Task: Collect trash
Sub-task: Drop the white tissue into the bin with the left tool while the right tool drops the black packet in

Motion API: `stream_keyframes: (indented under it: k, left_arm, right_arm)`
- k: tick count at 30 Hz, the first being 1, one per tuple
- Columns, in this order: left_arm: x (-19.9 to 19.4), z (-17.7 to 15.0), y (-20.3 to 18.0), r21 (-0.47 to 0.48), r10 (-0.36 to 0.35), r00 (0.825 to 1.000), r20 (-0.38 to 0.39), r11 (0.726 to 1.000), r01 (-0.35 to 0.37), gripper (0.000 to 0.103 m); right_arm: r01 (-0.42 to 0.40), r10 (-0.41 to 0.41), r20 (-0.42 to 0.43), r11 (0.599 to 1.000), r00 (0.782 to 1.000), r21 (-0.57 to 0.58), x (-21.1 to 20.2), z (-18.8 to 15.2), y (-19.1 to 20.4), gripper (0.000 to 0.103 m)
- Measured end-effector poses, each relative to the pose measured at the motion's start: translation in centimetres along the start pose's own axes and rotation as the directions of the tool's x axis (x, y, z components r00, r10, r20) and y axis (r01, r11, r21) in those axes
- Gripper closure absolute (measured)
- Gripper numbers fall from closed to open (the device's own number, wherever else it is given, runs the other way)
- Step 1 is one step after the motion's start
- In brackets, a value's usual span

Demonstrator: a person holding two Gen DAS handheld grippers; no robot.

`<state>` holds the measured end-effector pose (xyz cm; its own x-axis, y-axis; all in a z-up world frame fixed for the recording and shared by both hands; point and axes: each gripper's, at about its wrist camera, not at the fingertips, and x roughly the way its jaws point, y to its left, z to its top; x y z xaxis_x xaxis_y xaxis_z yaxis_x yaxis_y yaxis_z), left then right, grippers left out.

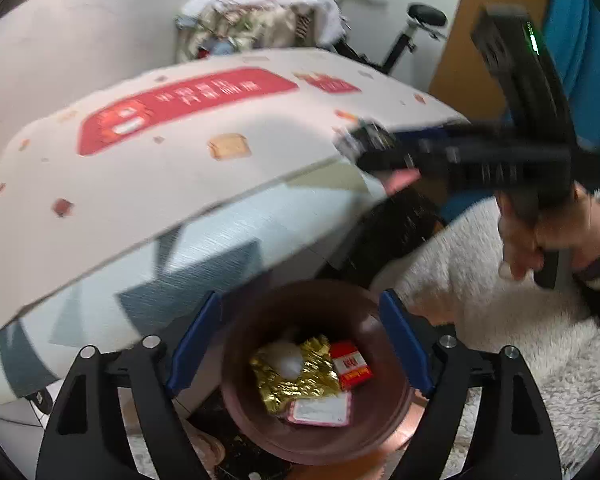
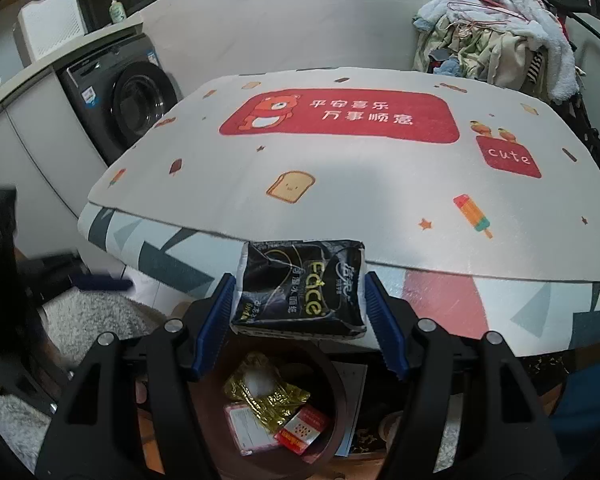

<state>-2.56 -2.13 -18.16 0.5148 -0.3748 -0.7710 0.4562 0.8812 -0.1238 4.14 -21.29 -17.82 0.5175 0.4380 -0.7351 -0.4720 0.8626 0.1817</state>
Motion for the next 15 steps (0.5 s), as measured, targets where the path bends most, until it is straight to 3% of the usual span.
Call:
stream_keyframes:
  k: [8, 15]
  left_arm:
    - [-3.8, -0.1, 2.2, -0.059, 0.115, 0.987, 0.108, 0.992, -0.109, 0.012]
    - [-5.1, -1.3, 3.6, -0.143, 0.183, 0.974, 0.133, 0.976, -0.164, 0.006]
  right_arm:
    - [0.001, -0.005, -0.044, 0.996, 0.999, -0.093, 0.8, -1.8, 2.1, 0.038]
    - [-0.053, 0.034, -0.149, 0.990, 0.988, -0.127, 2.8, -4.0, 4.0, 0.038]
